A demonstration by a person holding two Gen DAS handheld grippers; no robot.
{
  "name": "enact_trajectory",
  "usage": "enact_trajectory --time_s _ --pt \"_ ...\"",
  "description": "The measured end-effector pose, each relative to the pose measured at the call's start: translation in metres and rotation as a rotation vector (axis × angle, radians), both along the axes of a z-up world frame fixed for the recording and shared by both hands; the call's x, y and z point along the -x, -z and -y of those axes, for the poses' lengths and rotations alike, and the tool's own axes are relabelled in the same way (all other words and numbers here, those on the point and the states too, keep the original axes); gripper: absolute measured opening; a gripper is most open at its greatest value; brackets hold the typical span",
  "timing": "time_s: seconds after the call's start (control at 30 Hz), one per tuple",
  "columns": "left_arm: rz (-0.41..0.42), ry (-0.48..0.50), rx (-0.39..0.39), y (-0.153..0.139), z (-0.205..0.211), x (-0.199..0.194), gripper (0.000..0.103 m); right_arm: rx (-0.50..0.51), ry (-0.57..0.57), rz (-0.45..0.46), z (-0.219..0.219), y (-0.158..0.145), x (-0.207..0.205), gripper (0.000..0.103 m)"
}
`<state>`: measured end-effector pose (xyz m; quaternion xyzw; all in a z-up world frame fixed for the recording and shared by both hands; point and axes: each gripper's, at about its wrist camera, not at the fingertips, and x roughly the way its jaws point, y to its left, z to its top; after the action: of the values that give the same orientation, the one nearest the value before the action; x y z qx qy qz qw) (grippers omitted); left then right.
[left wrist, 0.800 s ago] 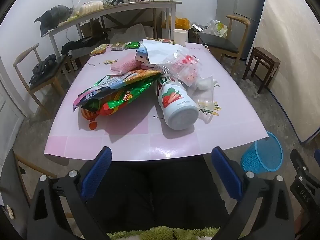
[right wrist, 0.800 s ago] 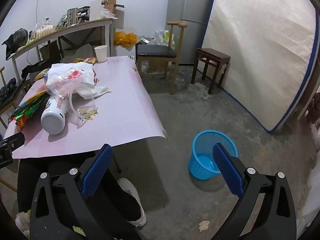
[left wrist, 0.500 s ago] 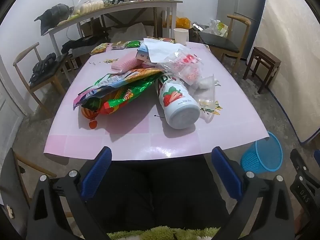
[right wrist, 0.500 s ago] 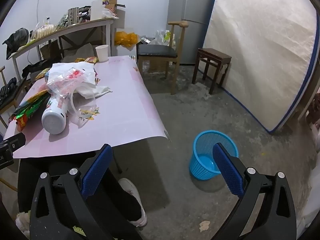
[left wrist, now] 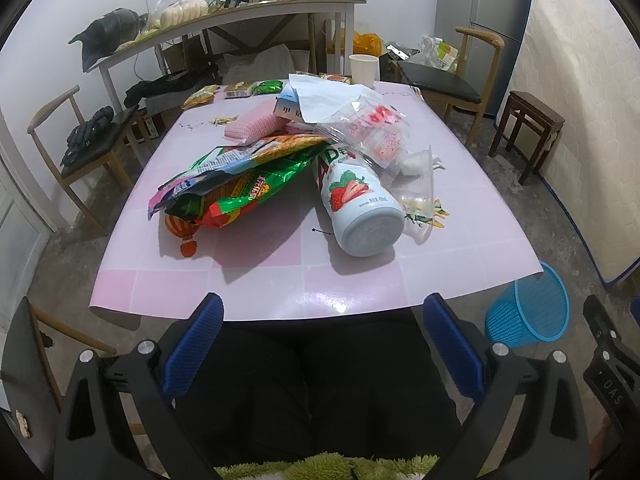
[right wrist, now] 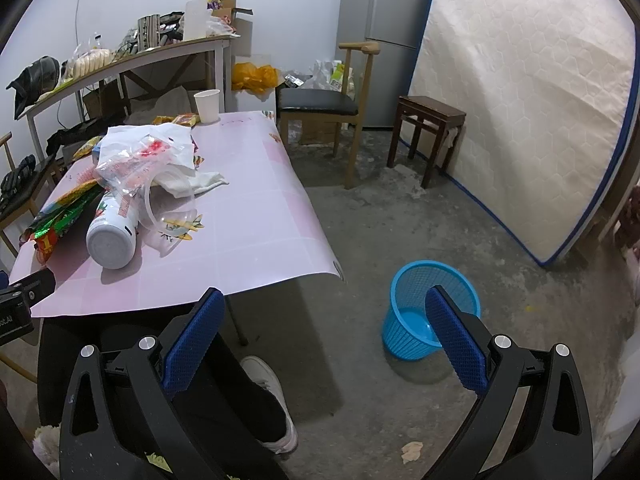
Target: Collect trash
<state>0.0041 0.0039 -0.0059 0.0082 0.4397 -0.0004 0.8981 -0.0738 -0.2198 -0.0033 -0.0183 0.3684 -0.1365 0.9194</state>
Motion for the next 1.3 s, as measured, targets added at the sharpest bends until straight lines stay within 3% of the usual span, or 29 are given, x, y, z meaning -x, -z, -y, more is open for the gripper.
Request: enact_trajectory --time_s 1.3 --pt "-0.012 -0.010 -0.009 0.0093 -0.0054 -0.0020 0.098 -0.004 -0.002 -0.002 -0.0007 0.0026 -0.0023 0.096"
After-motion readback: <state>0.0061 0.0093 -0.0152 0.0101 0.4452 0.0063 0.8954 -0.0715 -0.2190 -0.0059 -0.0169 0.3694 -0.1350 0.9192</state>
